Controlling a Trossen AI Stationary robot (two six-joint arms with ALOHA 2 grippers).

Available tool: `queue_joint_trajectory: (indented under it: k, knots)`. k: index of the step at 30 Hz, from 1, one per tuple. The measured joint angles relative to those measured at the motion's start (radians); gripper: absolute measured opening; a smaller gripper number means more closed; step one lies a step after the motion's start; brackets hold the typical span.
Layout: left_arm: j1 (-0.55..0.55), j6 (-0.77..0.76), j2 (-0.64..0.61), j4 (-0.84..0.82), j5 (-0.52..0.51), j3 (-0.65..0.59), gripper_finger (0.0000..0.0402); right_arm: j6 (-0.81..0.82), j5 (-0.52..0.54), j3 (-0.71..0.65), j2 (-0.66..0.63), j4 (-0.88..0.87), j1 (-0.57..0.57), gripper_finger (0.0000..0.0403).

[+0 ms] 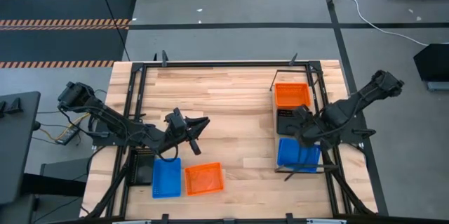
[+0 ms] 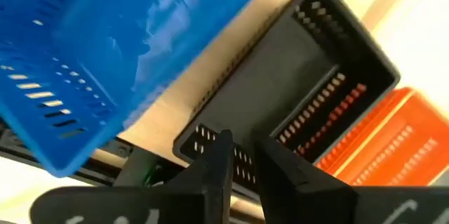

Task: Stack baskets on shelf by color
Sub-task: Stack the top blue bin on top of the blue bin on the shelf

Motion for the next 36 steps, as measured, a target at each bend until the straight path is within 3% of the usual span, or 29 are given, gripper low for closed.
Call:
queue_joint_trajectory:
  k: [5, 11, 17, 20, 30, 36]
  knots:
    - [-0.006, 0.001, 0.0, -0.001, 0.0, 0.0, 0.0052, 0.018, -0.005, -0.004, -0.007, -0.003, -0.025, 0.0059]
    - [-0.006, 0.001, 0.0, -0.001, 0.0, 0.0, 0.0052, -0.044, -0.267, 0.001, -0.013, 0.12, -0.027, 0.0059]
    - [-0.012, 0.001, 0.0, -0.001, 0.0, 0.0, 0.0052, -0.044, -0.102, 0.001, -0.011, 0.062, -0.033, 0.0056]
    - [-0.013, 0.001, 0.0, 0.0, 0.0, 0.0, 0.0052, -0.047, -0.07, 0.001, -0.011, 0.044, -0.036, 0.0055]
    - [-0.012, 0.001, 0.0, 0.0, 0.0, 0.0, 0.0052, -0.066, -0.138, 0.059, -0.011, 0.032, -0.035, 0.0053]
    - [-0.011, 0.002, 0.0, 0.001, 0.0, 0.0, 0.0052, 0.16, -0.229, 0.241, -0.011, 0.013, -0.034, 0.0053]
